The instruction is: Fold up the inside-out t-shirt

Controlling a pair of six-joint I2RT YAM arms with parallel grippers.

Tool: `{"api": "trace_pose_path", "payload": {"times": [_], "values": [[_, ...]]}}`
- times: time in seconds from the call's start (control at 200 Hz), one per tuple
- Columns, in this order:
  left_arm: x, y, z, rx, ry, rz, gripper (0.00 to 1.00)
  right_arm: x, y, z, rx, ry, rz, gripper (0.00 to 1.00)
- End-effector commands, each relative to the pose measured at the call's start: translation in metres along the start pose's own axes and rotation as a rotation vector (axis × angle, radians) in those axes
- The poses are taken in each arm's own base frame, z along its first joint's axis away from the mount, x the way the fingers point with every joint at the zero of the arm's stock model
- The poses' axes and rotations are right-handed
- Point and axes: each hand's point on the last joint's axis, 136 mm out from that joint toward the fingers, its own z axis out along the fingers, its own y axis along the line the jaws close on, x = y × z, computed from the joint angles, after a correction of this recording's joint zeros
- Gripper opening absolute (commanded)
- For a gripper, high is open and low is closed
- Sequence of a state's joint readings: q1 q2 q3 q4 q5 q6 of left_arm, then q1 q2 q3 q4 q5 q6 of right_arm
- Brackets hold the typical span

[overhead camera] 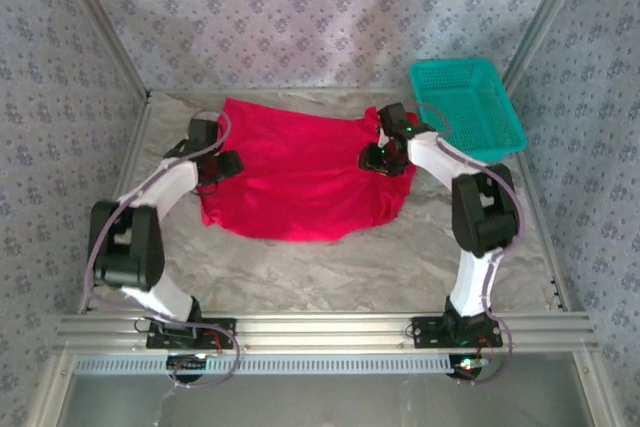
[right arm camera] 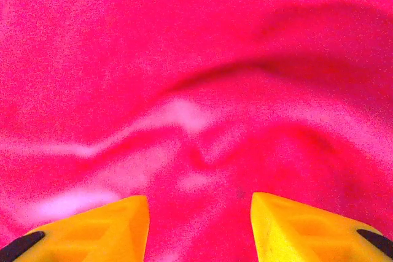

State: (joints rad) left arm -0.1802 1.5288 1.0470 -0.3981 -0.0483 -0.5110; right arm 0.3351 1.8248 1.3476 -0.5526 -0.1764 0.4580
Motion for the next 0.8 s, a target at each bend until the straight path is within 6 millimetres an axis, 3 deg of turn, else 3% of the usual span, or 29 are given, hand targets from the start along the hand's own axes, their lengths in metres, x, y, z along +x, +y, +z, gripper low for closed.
{"api": "trace_pose_path", "payload": {"times": [0.0, 0.1, 0.205, 0.33, 0.535, 0.795], "values": [[0.039, -0.004, -0.040, 0.005, 0.023, 0.079, 0.67, 0.042, -0.019, -0.037, 0.070, 0.002, -0.025, 0.48], [0.088, -0.012, -0.050, 0.078, 0.056, 0.109, 0.74, 0.086, -0.039, -0.045, 0.084, 0.023, 0.014, 0.47], [0.128, -0.009, -0.050, 0.154, 0.076, 0.073, 0.80, 0.107, -0.047, -0.046, 0.072, 0.011, 0.033, 0.47], [0.153, 0.003, -0.040, 0.175, 0.090, 0.041, 0.83, 0.118, -0.056, -0.037, 0.081, 0.027, 0.047, 0.48], [0.153, 0.012, -0.030, 0.103, 0.100, 0.060, 0.84, 0.114, -0.048, -0.015, 0.070, 0.061, 0.056, 0.48], [0.134, -0.001, -0.005, 0.071, 0.097, 0.077, 0.86, 0.108, -0.043, 0.009, 0.109, 0.105, 0.034, 0.46]]}}
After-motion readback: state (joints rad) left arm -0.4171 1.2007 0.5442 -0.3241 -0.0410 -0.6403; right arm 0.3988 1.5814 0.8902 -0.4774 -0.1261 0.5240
